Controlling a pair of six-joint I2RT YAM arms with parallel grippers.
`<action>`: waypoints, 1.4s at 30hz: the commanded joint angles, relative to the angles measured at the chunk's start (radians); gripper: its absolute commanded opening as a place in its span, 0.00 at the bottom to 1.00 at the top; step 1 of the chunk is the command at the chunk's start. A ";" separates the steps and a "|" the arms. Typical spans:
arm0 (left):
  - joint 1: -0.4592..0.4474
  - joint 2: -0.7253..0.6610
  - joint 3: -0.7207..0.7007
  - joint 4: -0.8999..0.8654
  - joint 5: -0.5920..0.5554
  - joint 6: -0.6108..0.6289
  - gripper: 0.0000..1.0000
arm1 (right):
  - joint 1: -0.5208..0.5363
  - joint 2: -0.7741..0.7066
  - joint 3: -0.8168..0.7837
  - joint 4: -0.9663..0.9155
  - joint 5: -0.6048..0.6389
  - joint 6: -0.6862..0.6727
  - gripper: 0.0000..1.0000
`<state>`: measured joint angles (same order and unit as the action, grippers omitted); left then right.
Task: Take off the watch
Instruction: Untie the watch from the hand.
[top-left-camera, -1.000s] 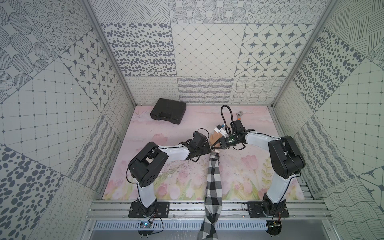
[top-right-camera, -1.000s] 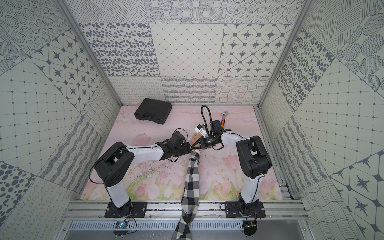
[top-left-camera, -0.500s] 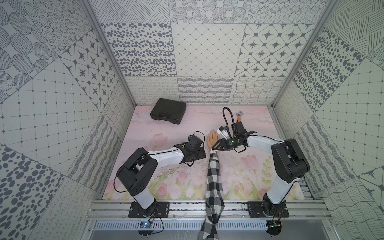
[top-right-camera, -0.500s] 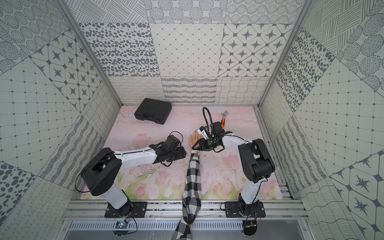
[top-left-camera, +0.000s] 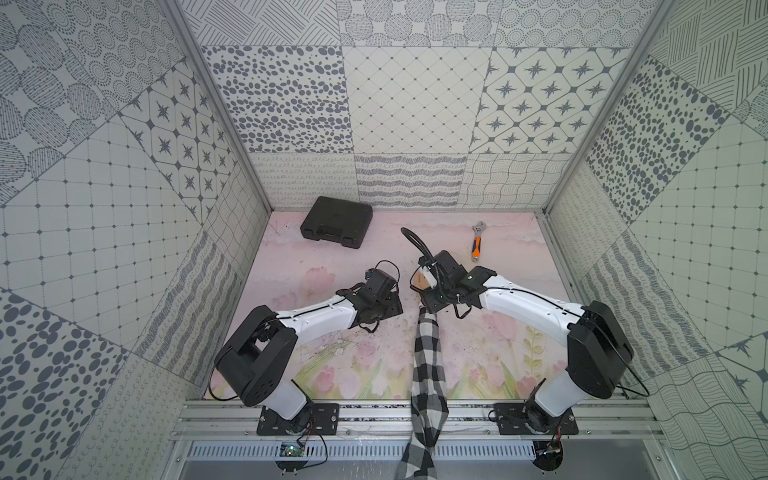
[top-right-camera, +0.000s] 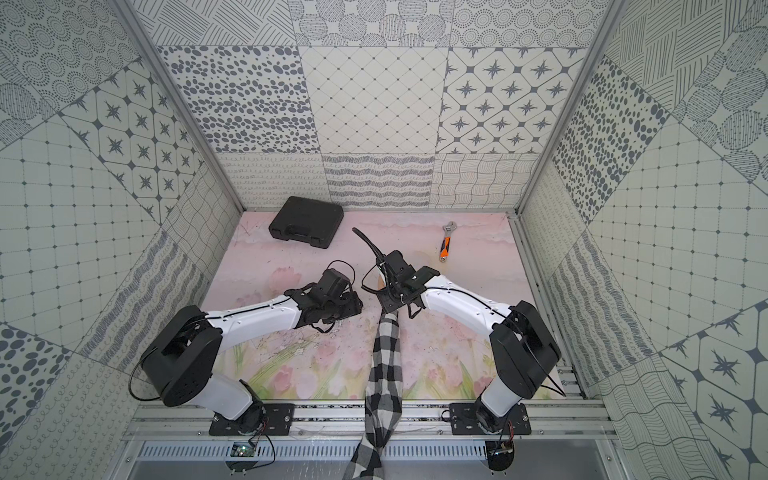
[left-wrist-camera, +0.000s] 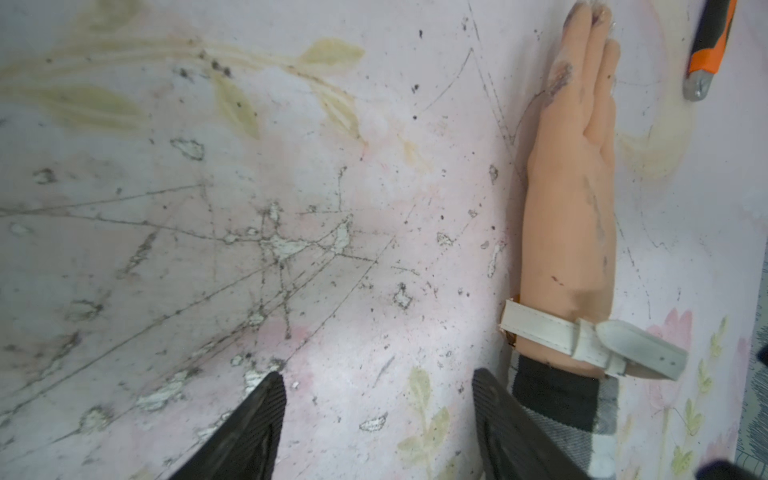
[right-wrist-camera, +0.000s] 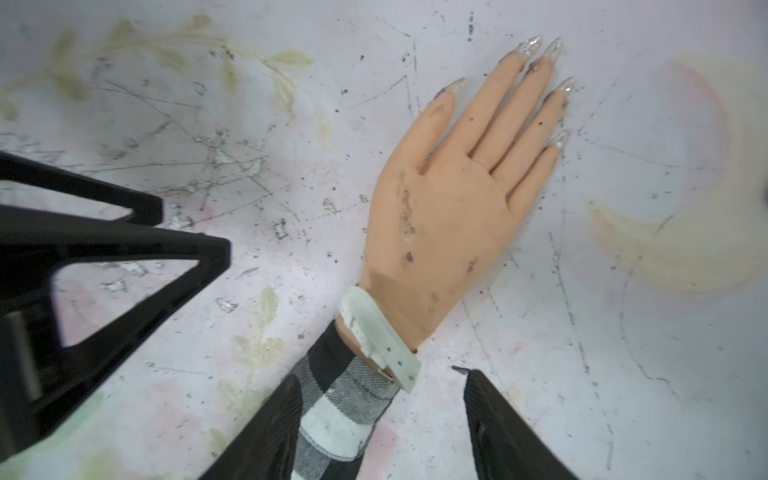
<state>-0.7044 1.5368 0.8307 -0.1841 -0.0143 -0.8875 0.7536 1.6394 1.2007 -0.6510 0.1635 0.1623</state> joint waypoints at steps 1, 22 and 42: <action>0.019 -0.032 -0.017 -0.040 -0.034 -0.008 0.72 | 0.024 0.060 0.063 -0.062 0.188 -0.052 0.65; 0.028 -0.056 -0.066 -0.021 -0.025 -0.029 0.73 | 0.123 0.191 0.163 -0.074 0.285 -0.117 0.64; 0.028 -0.038 -0.051 0.001 -0.002 -0.037 0.73 | 0.167 0.196 0.157 -0.103 0.417 -0.146 0.26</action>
<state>-0.6792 1.4929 0.7650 -0.1951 -0.0132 -0.9218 0.9188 1.8584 1.3426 -0.7532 0.5522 -0.0040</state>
